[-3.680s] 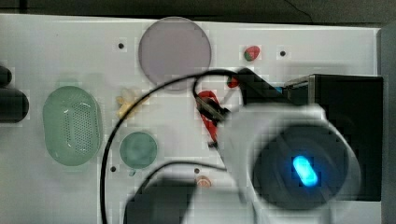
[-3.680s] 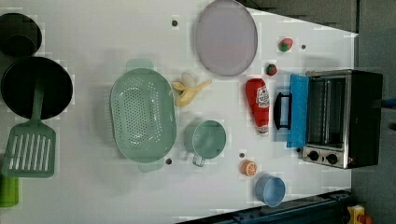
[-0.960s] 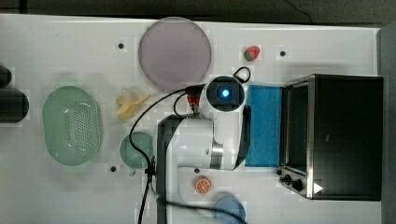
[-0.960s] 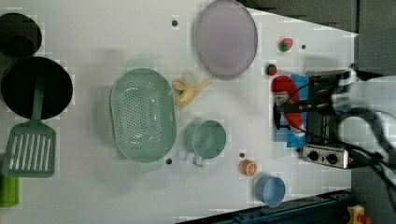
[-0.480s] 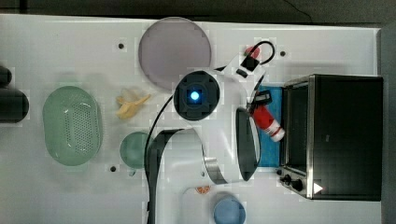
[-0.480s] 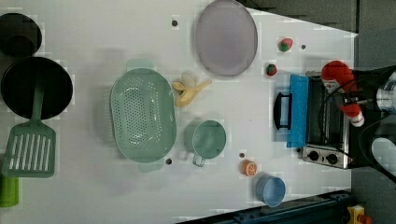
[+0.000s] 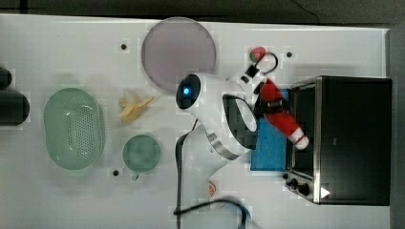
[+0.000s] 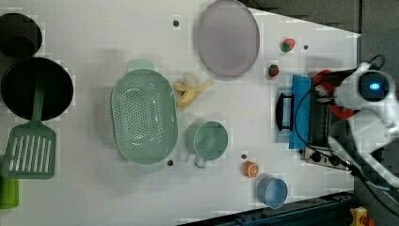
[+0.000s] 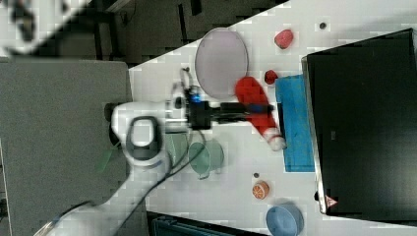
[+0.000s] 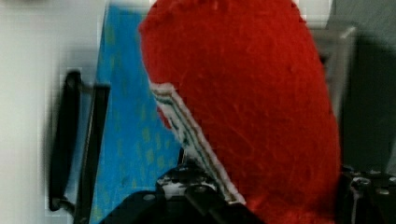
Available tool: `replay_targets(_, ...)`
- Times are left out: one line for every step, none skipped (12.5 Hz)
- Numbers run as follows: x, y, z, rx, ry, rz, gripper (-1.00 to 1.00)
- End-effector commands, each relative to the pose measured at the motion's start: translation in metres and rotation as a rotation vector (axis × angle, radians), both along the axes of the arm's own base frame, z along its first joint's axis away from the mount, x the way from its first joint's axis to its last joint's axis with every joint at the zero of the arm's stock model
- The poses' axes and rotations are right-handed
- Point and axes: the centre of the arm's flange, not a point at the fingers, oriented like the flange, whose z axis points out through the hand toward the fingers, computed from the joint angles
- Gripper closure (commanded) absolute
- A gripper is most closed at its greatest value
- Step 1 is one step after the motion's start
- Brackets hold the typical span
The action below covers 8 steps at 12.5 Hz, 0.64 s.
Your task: Pick Ketchup from the table and place in oven.
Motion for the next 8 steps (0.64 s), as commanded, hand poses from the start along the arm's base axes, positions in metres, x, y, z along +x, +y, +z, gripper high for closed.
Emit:
replay_targets(-0.005, -0.03, -0.047, -0.109, -0.096, -0.18, -0.2)
replay_targets(-0.005, -0.037, -0.061, -0.132, -0.102, -0.192, -0.2)
replay_targets(-0.004, -0.043, -0.074, -0.155, -0.105, -0.209, -0.2)
replay_targets(-0.003, -0.052, -0.086, -0.178, -0.117, -0.237, -0.2)
replay_targets(-0.001, -0.06, -0.094, -0.201, -0.129, -0.247, -0.2)
replay_targets(0.002, -0.066, -0.101, -0.219, -0.132, -0.236, -0.2)
replay_targets(0.004, -0.071, -0.107, -0.238, -0.125, -0.224, -0.2)
replay_targets(0.006, -0.075, -0.111, -0.251, -0.122, -0.21, -0.2)
